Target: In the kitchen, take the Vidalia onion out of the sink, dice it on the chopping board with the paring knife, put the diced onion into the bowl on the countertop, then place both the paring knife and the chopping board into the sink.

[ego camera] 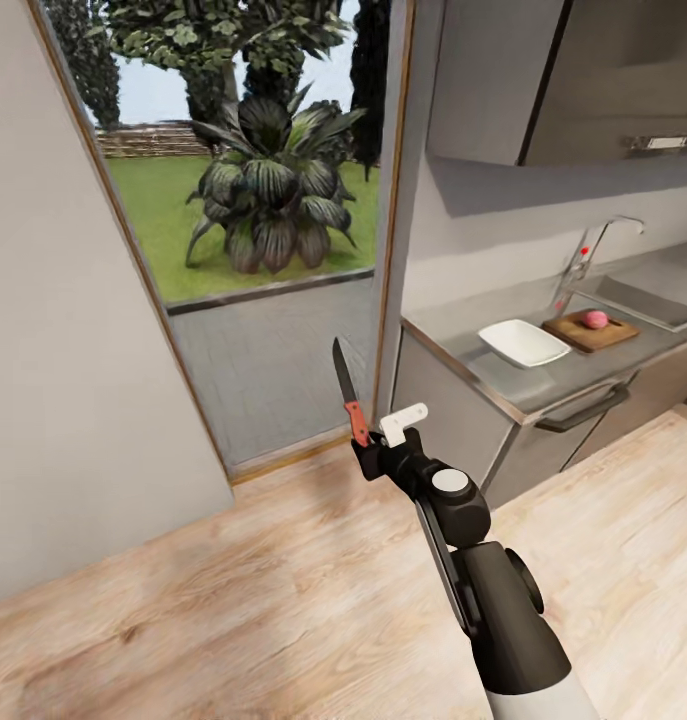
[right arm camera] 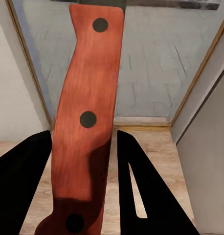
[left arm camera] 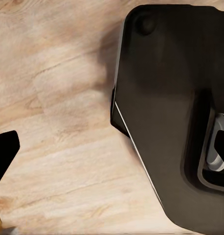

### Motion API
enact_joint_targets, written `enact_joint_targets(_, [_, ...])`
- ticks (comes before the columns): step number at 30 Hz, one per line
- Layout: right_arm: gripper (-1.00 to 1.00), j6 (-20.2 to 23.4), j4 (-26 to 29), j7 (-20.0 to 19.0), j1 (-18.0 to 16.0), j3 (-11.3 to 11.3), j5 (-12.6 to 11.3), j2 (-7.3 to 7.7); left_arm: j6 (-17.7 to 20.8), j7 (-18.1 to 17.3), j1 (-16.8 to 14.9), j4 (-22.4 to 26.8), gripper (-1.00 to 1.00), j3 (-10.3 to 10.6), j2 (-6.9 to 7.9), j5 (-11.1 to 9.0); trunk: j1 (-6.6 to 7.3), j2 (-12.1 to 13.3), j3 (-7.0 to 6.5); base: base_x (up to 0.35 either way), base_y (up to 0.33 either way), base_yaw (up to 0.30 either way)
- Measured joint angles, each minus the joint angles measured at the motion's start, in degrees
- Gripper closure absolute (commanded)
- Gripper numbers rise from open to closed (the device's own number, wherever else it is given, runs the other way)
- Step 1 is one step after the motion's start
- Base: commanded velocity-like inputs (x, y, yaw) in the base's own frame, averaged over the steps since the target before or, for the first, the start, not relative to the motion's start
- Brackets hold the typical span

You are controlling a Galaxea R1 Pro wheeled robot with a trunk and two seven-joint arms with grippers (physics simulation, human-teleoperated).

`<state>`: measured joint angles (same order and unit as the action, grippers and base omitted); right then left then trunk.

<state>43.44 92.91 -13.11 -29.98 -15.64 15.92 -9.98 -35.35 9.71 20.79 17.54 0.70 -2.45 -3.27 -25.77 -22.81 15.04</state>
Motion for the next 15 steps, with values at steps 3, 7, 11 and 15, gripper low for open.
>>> enact_joint_targets(3, [1.00, 0.0, 0.0, 0.0, 0.0, 0.0, 0.0, 0.00, 0.0, 0.0, 0.0, 0.0, -1.00, 0.0, 0.00, 0.0, 0.00, 0.0, -0.01, -0.260, -0.226, 0.025])
enact_joint_targets(7, [1.00, 0.0, 0.0, 0.0, 0.0, 0.0, 0.0, 0.00, 0.0, 0.0, 0.0, 0.0, -1.00, 0.0, 0.00, 0.0, 0.00, 0.0, -0.03, -0.260, -0.226, -0.041])
enact_joint_targets(11, [1.00, 0.0, 0.0, 0.0, 0.0, 0.0, 0.0, 0.00, 0.0, 0.0, 0.0, 0.0, -1.00, 0.0, 0.00, 0.0, 0.00, 0.0, -0.22, -0.248, -0.235, -0.163])
enact_joint_targets(15, [1.00, 0.0, 0.0, 0.0, 0.0, 0.0, 0.0, 0.00, 0.0, 0.0, 0.0, 0.0, -1.00, 0.0, 0.00, 0.0, 0.02, 0.0, -0.47, -0.110, -0.288, -0.192])
